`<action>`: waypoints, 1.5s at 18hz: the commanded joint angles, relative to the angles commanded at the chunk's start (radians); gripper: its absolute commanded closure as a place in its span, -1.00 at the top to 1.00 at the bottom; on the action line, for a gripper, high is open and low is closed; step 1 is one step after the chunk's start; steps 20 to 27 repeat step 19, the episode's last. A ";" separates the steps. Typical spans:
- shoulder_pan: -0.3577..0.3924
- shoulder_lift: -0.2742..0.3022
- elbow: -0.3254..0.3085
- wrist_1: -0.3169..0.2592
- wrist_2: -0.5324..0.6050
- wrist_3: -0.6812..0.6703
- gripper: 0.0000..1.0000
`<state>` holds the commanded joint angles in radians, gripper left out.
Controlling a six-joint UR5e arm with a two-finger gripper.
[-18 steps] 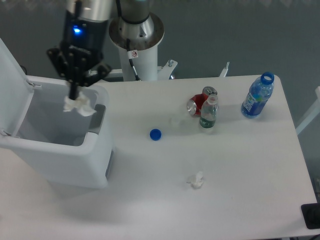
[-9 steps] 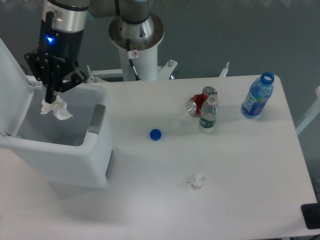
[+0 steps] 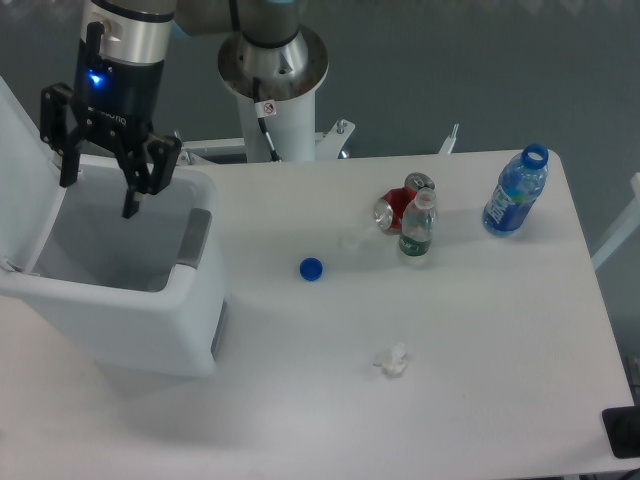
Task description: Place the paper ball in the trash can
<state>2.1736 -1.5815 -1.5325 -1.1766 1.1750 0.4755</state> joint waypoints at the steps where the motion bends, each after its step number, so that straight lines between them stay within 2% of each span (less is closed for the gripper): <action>1: 0.015 0.003 -0.002 0.005 0.003 0.000 1.00; 8: 0.149 0.002 -0.002 0.002 0.015 0.092 1.00; 12: 0.172 0.000 -0.003 0.002 0.139 0.228 1.00; 16: 0.219 -0.003 -0.005 -0.002 0.143 0.342 1.00; 27: 0.229 -0.003 -0.011 -0.002 0.144 0.360 1.00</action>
